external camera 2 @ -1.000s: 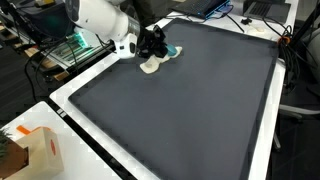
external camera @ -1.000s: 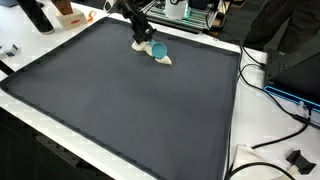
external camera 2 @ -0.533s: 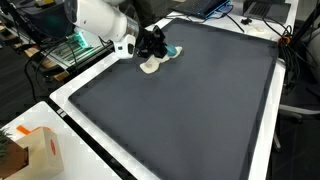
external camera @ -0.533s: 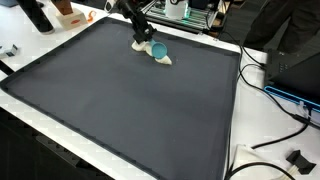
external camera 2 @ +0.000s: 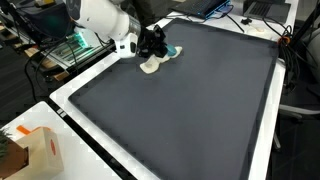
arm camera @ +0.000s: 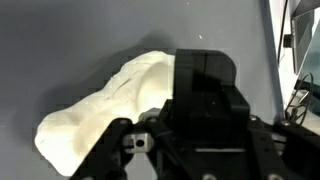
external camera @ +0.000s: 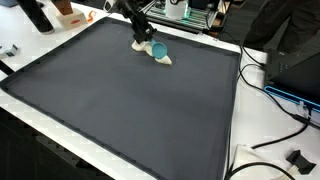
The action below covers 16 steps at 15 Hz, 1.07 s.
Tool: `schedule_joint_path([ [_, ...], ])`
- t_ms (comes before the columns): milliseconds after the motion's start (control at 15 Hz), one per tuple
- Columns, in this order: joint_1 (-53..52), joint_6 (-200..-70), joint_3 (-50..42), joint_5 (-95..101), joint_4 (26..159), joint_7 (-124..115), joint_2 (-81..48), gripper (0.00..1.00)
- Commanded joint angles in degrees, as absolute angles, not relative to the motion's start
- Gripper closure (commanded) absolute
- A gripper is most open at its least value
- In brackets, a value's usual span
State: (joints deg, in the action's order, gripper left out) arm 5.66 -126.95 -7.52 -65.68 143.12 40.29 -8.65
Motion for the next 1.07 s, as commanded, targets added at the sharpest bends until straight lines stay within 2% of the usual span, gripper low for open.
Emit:
schedule_joint_path([
  [0,4.9,-132.5,-6.8,-59.8,145.1,41.2,-10.3,0.75],
  [1000,6.2,-126.9,-6.7,-64.4,146.3,38.3,-5.1,0.75],
])
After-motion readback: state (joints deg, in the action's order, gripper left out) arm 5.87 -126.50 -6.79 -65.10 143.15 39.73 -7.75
